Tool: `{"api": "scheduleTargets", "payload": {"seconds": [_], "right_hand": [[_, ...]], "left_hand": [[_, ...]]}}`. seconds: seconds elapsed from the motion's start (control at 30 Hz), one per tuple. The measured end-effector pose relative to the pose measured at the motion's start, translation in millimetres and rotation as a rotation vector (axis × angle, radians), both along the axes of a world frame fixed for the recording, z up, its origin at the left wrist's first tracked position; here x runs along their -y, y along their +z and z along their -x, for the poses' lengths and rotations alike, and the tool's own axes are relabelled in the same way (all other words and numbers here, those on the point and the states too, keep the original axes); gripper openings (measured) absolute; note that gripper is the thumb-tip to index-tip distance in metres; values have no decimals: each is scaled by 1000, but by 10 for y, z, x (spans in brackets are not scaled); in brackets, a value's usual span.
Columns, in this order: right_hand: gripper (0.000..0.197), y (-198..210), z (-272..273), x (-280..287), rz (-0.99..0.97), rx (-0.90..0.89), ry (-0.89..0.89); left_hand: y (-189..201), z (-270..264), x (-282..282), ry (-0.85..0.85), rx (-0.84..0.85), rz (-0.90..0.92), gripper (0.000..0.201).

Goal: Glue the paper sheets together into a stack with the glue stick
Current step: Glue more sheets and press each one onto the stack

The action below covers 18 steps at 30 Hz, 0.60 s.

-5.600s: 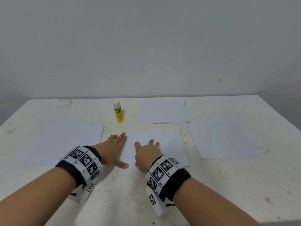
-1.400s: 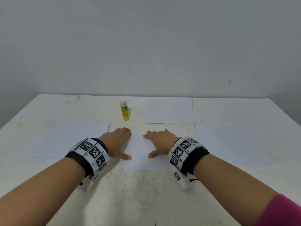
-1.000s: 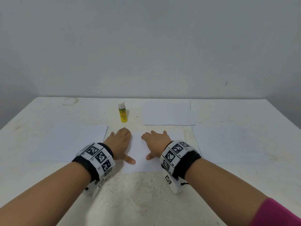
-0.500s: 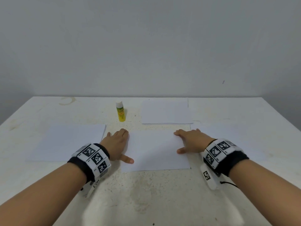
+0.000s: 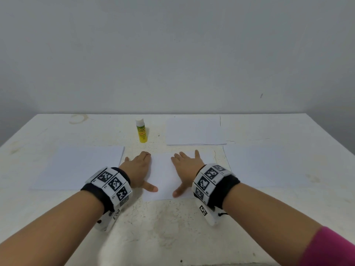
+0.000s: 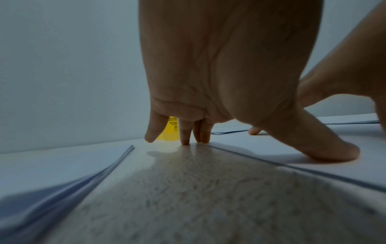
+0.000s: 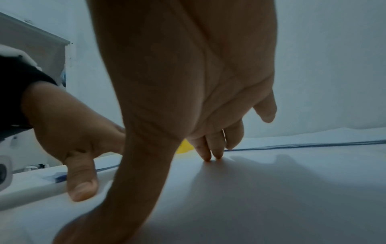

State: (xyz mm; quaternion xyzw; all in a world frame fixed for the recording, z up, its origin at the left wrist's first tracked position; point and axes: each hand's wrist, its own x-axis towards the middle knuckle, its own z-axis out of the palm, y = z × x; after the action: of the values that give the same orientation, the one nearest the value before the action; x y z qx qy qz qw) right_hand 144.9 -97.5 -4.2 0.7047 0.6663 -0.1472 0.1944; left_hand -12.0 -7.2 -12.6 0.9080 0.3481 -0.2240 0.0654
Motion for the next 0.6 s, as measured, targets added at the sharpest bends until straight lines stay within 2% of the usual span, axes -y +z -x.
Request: {"api": "scheduleTargets", "payload": {"seconds": [0.3,0.47,0.6], "right_hand": [[134,-18,-563,292,77,-12,-89],[135,23,-884,455,128,-16,-182],[134,45,-920,465,139,-43,-187]], "left_hand": [[4,19,4,-18,-21,5,119],[-3,34,-19,-24,-44,27,145],[-16,91,-61,-19,-19,100,142]]}}
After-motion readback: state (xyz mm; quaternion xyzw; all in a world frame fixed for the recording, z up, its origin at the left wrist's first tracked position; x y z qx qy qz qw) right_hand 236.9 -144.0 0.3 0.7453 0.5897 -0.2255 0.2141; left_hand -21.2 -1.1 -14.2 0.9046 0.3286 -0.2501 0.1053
